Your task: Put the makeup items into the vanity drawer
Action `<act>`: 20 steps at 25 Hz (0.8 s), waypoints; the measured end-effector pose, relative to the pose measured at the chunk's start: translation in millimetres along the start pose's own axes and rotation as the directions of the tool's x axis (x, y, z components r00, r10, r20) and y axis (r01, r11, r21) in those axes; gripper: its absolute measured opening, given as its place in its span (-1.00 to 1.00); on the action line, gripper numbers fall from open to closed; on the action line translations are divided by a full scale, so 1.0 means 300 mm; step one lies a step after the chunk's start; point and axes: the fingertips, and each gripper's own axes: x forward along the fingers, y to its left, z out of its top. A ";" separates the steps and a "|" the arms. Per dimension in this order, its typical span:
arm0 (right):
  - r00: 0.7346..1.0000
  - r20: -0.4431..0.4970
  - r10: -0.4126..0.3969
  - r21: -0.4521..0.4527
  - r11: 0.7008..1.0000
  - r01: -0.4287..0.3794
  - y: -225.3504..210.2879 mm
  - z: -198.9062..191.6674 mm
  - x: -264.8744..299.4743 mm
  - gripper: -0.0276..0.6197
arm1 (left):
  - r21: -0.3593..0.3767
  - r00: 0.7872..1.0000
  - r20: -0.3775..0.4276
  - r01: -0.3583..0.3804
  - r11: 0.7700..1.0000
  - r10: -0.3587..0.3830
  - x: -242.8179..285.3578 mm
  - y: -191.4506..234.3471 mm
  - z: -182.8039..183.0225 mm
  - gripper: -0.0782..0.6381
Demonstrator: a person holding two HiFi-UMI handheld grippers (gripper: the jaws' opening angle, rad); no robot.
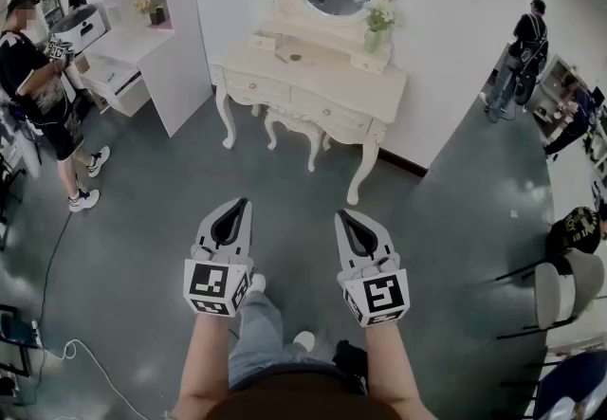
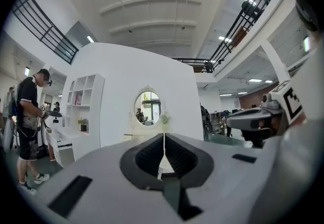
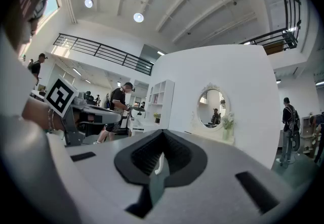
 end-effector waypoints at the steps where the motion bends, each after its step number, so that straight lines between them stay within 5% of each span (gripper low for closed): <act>1: 1.000 0.001 -0.001 0.003 1.000 0.001 0.004 0.002 0.018 -0.92 | 0.000 1.000 0.000 -0.002 1.000 0.002 0.002 0.019 0.000 -0.76; 20: 0.994 0.011 -0.113 0.093 0.989 0.111 -0.072 0.018 0.570 -0.92 | -0.010 0.999 0.013 0.039 0.999 -0.039 0.366 0.481 -0.020 -0.76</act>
